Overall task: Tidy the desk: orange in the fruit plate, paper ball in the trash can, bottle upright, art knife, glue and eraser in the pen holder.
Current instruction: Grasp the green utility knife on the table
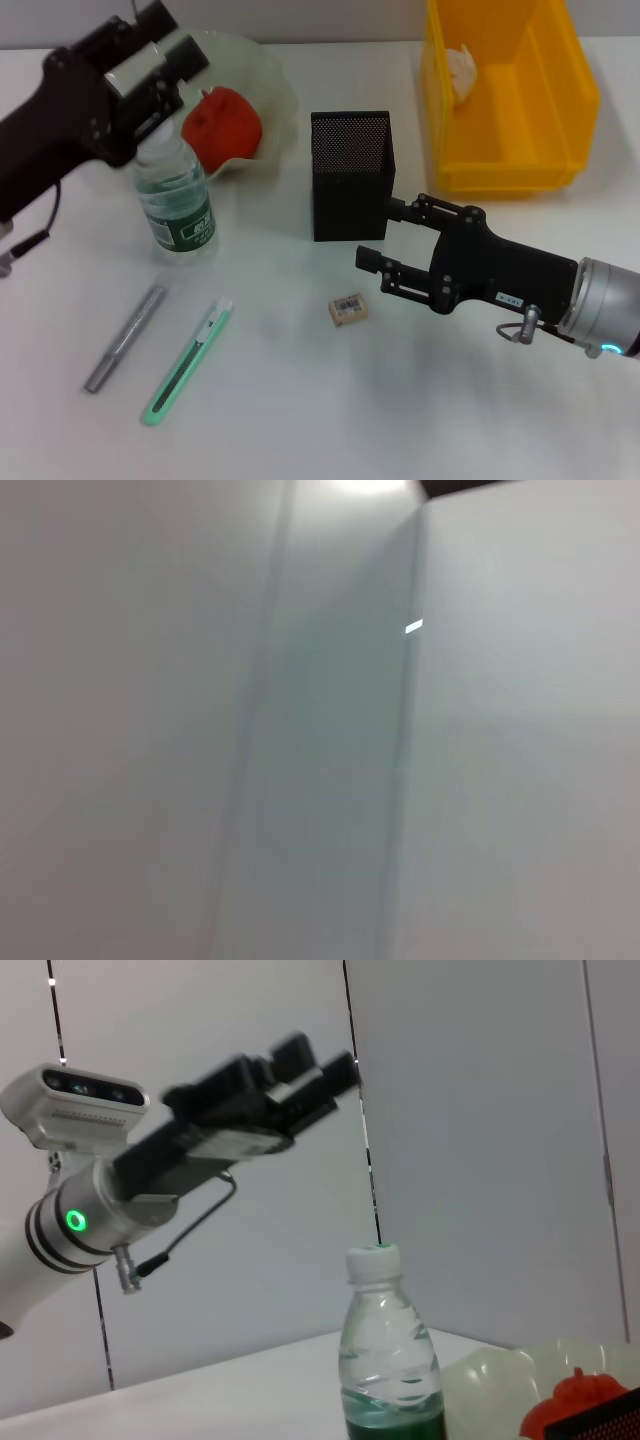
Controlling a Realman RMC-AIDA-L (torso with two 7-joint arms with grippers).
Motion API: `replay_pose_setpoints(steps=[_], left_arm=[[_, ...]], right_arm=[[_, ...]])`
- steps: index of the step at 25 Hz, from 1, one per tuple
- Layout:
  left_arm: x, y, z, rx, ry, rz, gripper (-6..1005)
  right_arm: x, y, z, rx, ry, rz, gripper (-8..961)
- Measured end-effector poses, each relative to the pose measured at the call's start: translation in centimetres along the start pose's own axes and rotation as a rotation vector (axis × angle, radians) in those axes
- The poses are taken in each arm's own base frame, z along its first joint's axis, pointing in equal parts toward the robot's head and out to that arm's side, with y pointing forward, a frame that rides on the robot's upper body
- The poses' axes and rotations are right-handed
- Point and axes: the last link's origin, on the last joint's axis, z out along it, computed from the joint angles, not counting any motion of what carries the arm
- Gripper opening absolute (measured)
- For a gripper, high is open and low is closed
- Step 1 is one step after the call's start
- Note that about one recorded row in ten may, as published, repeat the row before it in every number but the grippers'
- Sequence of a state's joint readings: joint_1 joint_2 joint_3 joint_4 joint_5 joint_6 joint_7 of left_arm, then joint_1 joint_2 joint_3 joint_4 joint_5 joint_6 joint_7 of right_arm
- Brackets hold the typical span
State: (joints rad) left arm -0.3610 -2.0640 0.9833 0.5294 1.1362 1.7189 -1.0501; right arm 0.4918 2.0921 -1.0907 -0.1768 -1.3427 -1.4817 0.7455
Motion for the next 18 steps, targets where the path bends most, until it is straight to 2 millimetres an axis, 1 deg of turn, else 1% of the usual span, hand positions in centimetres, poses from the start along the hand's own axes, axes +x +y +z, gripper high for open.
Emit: replay_pose_setpoints(steps=[1, 4, 5, 6, 7, 9, 10, 11, 12, 13, 15, 18], left_arm=[[0.2, 0.8, 0.2, -0.079, -0.008, -0.040, 512], [0.2, 1.2, 0.3, -0.120, -0.031, -0.054, 511], [-0.1, 1.9, 0.5, -0.194, -0.100, -0.082, 509], [-0.1, 1.9, 0.5, -0.194, -0.100, -0.082, 508], [-0.8, 2.5, 0.4, -0.255, -0.196, -0.105, 507], [-1.0, 2.7, 0.2, -0.268, -0.229, -0.109, 504], [-1.6, 3.1, -0.5, -0.288, -0.304, -0.127, 503], [-1.6, 3.1, -0.5, -0.288, -0.304, -0.127, 503], [-1.9, 3.3, -1.0, -0.287, -0.333, -0.138, 503], [-1.9, 3.3, -1.0, -0.287, -0.333, -0.138, 503], [-2.4, 3.5, -1.5, -0.271, -0.350, -0.143, 503], [-2.6, 3.5, -1.8, -0.262, -0.357, -0.146, 503]], right_arm=[[0.0, 0.1, -0.2, -0.001, -0.006, 0.003, 677], [0.0, 0.1, -0.4, 0.000, -0.007, 0.006, 677], [0.0, 0.1, -0.6, 0.005, -0.007, 0.014, 677], [0.0, 0.1, -0.6, 0.005, -0.007, 0.014, 676], [0.1, 0.1, -1.0, 0.008, -0.010, 0.018, 676], [0.1, 0.3, -1.2, 0.006, -0.016, 0.020, 676], [-0.1, 0.5, -1.6, 0.000, -0.033, 0.016, 676], [-0.1, 0.5, -1.6, 0.000, -0.033, 0.016, 676], [-0.3, 0.7, -2.2, -0.004, -0.052, 0.003, 676], [-0.3, 0.7, -2.2, -0.004, -0.052, 0.003, 676], [-0.9, 1.2, -3.3, -0.018, -0.090, -0.026, 676], [-1.2, 1.7, -3.8, -0.039, -0.119, -0.031, 676]])
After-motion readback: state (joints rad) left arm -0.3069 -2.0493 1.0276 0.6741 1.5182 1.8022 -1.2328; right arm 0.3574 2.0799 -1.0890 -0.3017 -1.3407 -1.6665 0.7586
